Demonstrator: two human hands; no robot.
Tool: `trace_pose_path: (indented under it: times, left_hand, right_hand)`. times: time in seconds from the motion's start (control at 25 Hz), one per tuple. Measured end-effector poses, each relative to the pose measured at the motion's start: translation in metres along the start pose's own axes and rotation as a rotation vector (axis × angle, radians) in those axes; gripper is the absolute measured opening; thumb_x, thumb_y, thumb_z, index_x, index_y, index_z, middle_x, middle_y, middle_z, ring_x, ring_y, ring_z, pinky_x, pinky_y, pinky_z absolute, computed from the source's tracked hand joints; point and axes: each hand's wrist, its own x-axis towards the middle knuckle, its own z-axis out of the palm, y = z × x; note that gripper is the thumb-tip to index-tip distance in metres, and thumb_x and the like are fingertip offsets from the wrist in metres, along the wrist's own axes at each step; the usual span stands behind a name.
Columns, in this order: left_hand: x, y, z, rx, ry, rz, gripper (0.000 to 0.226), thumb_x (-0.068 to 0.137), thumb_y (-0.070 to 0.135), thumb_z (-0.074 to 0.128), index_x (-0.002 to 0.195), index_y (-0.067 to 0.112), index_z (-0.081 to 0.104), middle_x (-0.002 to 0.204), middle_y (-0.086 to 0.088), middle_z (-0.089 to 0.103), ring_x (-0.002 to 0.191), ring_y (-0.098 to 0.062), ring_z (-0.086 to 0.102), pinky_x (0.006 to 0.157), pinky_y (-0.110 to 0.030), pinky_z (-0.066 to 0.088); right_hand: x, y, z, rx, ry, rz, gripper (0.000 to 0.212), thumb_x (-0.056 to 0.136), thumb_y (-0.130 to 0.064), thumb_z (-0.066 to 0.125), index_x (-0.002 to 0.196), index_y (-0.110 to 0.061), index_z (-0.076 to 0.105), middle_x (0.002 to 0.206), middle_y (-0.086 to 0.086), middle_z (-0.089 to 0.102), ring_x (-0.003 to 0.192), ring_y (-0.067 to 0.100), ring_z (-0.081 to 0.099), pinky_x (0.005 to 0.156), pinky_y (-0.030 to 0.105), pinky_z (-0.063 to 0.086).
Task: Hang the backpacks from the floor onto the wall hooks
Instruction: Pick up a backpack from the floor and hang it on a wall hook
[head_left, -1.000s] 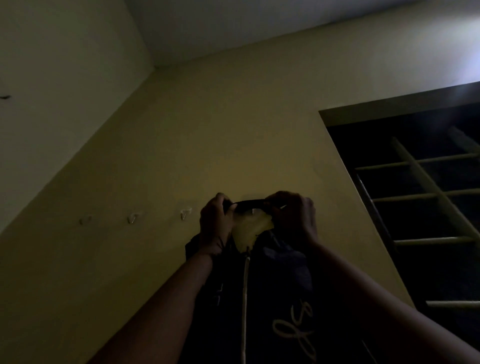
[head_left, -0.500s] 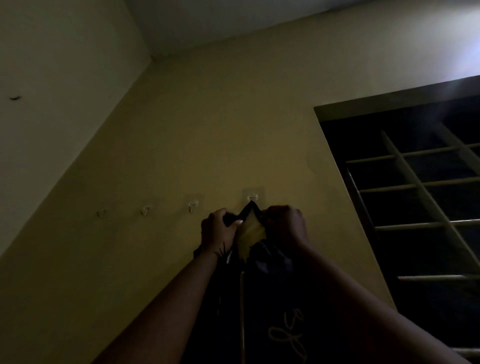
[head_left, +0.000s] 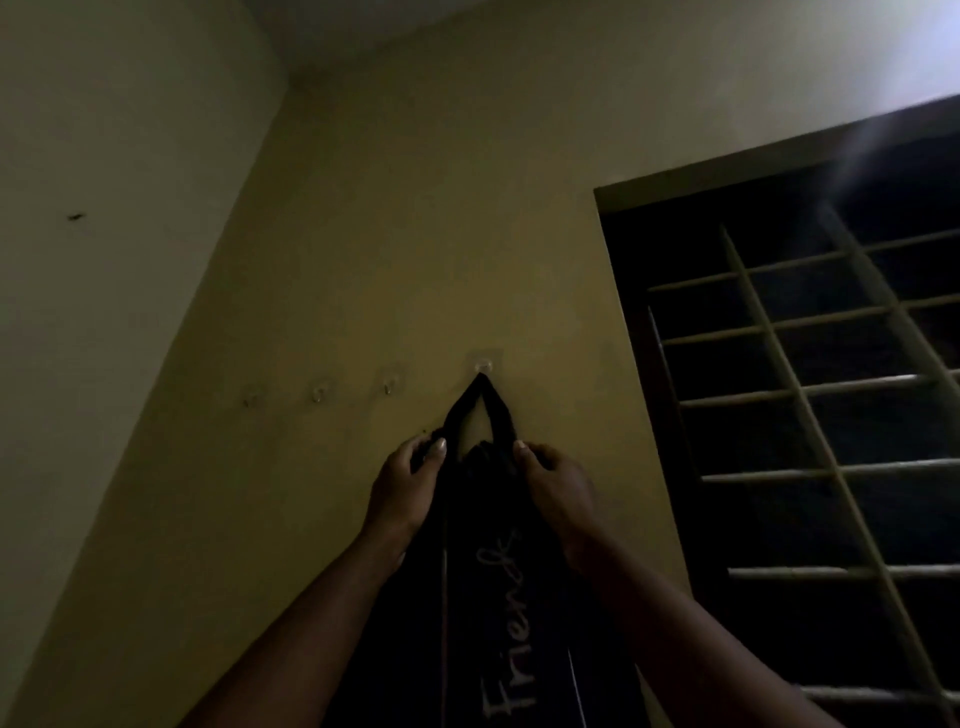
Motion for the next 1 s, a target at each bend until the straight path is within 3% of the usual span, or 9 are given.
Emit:
trace_pose_path:
  times: [0.12,0.28,0.44,0.52,0.64,0.88,1.0]
  left_hand:
    - [-0.059,0.018,-0.001,-0.047,-0.021,-0.064,0.048,0.094,0.041,0.041,0.136,0.019,0.044,0.145,-0.004,0.045,0.131,-0.020,0.044,0.103,-0.029,0.036]
    - [-0.163,0.045,0.005,-0.077,0.067,-0.231,0.045,0.095,0.036,0.041,0.135,0.016,0.045,0.145,-0.006,0.043,0.133,-0.023,0.041,0.105,-0.032,0.034]
    - [-0.275,0.066,0.017,-0.133,0.092,-0.443,0.047,0.094,0.039,0.041,0.136,0.017,0.044,0.146,-0.006,0.042,0.134,-0.023,0.039,0.099,-0.030,0.033]
    - [-0.339,0.083,0.028,-0.168,0.100,-0.540,0.048,0.095,0.037,0.040,0.137,0.015,0.042,0.147,-0.005,0.040,0.135,-0.021,0.038,0.096,-0.026,0.030]
    - [-0.424,0.103,0.039,-0.232,0.109,-0.649,0.048,0.097,0.034,0.035,0.139,0.012,0.039,0.142,-0.002,0.043,0.132,-0.016,0.038,0.092,-0.025,0.028]
    - [-0.589,0.098,0.048,-0.141,0.126,-0.900,0.051,0.094,0.043,0.038,0.139,0.019,0.040,0.148,-0.002,0.040,0.136,-0.018,0.036,0.098,-0.028,0.026]
    - [-0.663,0.115,0.048,-0.139,0.106,-1.020,0.047,0.095,0.036,0.040,0.137,0.017,0.041,0.146,-0.003,0.043,0.133,-0.019,0.039,0.100,-0.029,0.029]
  right_hand:
    - [-0.051,-0.005,-0.024,0.141,-0.077,0.062,0.040,0.095,-0.034,0.046,0.127,-0.013,0.056,0.126,0.006,0.061,0.113,0.017,0.056,0.091,0.024,0.045]
    - [-0.137,0.001,-0.073,0.253,-0.233,0.168,0.043,0.096,-0.038,0.043,0.131,-0.016,0.052,0.134,0.002,0.056,0.123,0.014,0.049,0.096,0.023,0.037]
    - [-0.222,0.007,-0.120,0.366,-0.354,0.337,0.046,0.094,-0.044,0.043,0.132,-0.018,0.051,0.134,-0.001,0.056,0.124,0.017,0.050,0.104,0.030,0.040]
    - [-0.276,0.012,-0.146,0.369,-0.395,0.439,0.048,0.094,-0.044,0.043,0.133,-0.017,0.049,0.128,-0.004,0.055,0.121,0.015,0.050,0.100,0.030,0.040]
    - [-0.356,0.024,-0.175,0.398,-0.402,0.576,0.047,0.094,-0.044,0.043,0.133,-0.018,0.049,0.136,0.000,0.052,0.121,0.016,0.048,0.097,0.030,0.038]
    - [-0.510,0.045,-0.232,0.328,-0.437,0.888,0.053,0.093,-0.049,0.042,0.138,-0.021,0.042,0.145,0.001,0.043,0.131,0.019,0.043,0.101,0.032,0.035]
    - [-0.581,0.037,-0.266,0.331,-0.454,1.036,0.049,0.095,-0.043,0.042,0.136,-0.016,0.045,0.127,-0.004,0.051,0.116,0.015,0.049,0.095,0.029,0.037]
